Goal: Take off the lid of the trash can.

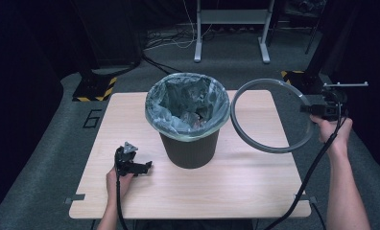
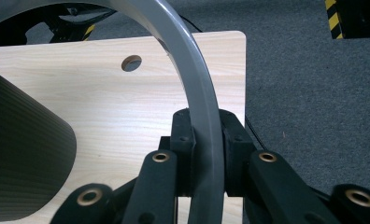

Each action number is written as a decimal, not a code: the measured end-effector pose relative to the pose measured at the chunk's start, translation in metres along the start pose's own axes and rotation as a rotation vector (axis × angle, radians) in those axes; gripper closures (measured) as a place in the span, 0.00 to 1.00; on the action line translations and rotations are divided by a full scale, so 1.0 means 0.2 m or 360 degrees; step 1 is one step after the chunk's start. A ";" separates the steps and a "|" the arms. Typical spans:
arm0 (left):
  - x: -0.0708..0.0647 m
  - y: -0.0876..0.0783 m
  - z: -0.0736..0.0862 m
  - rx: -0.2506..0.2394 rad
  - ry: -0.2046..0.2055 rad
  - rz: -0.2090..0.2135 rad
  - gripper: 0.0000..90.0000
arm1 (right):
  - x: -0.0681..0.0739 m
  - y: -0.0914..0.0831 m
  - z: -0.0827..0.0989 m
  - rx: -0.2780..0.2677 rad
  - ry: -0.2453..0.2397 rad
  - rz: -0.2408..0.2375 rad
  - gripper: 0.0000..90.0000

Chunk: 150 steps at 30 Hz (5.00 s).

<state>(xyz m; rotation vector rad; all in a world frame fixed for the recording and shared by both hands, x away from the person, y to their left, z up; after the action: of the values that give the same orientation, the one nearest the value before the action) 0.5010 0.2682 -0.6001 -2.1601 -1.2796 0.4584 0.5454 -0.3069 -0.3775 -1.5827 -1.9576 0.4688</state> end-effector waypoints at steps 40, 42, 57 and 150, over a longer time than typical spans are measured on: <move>0.00 0.00 0.00 0.0002 0.0001 -0.0001 0.00 | -0.03 0.22 0.20 0.0084 0.0015 0.0034 0.87; 0.00 0.00 0.00 0.0002 0.0001 -0.0002 0.00 | -0.02 0.24 0.21 0.0088 0.0021 0.0032 0.87; 0.00 0.00 0.00 0.0000 0.0000 0.0000 0.00 | -0.03 0.32 0.27 0.0103 0.0047 0.0044 0.87; 0.00 0.00 0.00 -0.0002 -0.0002 0.0000 0.00 | -0.10 0.73 0.65 0.0353 0.0093 0.0218 0.87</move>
<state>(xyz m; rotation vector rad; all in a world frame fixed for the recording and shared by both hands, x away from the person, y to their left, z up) 0.5012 0.2682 -0.6001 -2.1609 -1.2808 0.4592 0.5782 -0.2801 -0.5696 -1.5749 -1.6965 0.6630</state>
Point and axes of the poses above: each handheld gripper's, and its own axes: y roughly forward along the jaws, z roughly out of its underside, x roughly to its left, the point moved 10 cm from there along y, roughly forward along the jaws, and after that the axes turned 5 degrees about -x, right-handed, at the moved point
